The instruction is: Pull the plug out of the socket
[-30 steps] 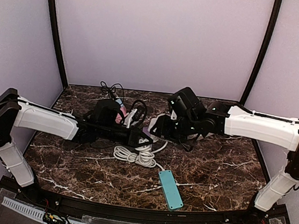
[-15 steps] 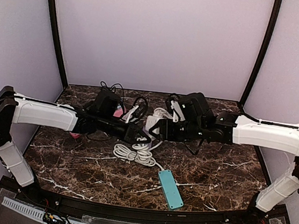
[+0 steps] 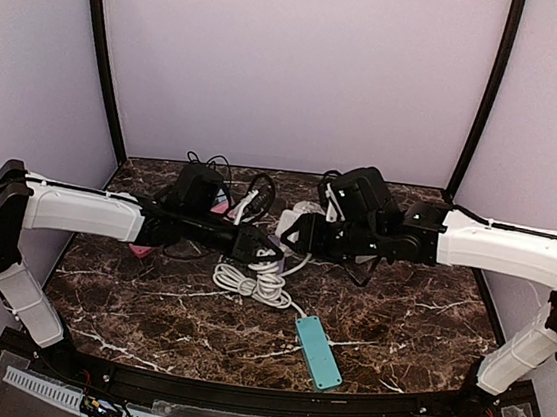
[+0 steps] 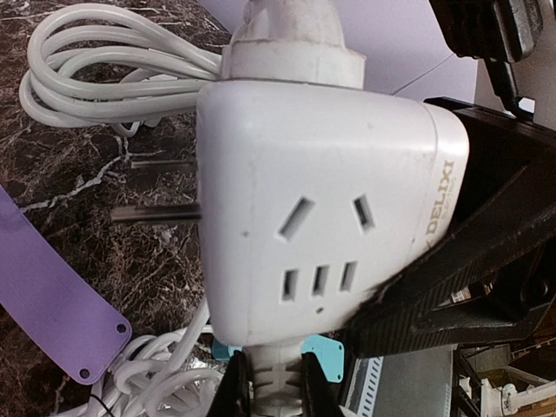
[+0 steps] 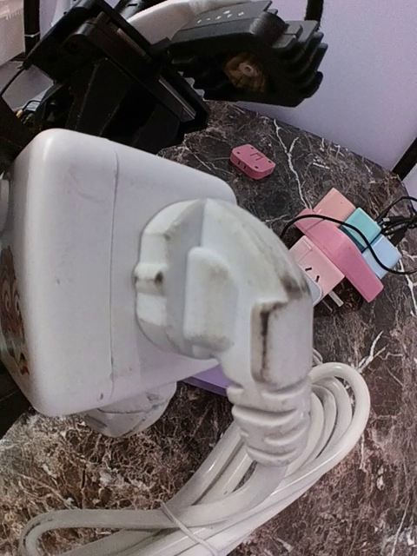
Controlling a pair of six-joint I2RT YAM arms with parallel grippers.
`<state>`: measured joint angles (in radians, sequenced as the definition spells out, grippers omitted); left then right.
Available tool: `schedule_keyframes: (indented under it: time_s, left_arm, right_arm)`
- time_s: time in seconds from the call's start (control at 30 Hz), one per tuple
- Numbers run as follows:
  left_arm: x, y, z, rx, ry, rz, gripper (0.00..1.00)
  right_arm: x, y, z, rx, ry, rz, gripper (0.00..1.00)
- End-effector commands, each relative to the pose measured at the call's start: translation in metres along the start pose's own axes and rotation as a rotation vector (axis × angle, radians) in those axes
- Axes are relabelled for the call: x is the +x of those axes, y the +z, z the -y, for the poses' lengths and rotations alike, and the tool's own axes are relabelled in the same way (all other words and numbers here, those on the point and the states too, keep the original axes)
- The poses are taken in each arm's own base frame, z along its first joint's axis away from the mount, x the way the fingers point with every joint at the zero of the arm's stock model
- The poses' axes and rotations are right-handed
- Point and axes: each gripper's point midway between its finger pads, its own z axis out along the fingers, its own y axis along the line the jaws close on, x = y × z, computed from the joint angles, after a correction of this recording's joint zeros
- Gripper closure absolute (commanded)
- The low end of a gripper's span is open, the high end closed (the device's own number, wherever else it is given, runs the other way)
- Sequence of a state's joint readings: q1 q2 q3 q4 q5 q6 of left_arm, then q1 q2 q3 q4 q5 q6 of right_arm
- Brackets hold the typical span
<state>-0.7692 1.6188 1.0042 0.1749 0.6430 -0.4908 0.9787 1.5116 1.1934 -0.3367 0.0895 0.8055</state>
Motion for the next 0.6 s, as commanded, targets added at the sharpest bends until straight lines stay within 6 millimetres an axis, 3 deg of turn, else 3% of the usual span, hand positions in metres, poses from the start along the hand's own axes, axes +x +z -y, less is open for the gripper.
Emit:
schedule_keyframes:
  time_s: [0.0, 0.23, 0.57]
  left_arm:
    - [0.012, -0.026, -0.021, -0.072, -0.107, 0.004, 0.99]
    - [0.028, -0.019, -0.017, -0.062, -0.135, 0.0, 0.99]
    - [0.029, -0.015, -0.01, -0.032, -0.148, 0.028, 1.0]
  right_arm:
    - [-0.036, -0.027, 0.085, 0.424, 0.119, 0.171, 1.0]
    - [-0.045, -0.026, 0.094, 0.481, 0.217, 0.234, 1.0]
    - [-0.057, -0.032, 0.101, 0.512, 0.217, 0.269, 1.0]
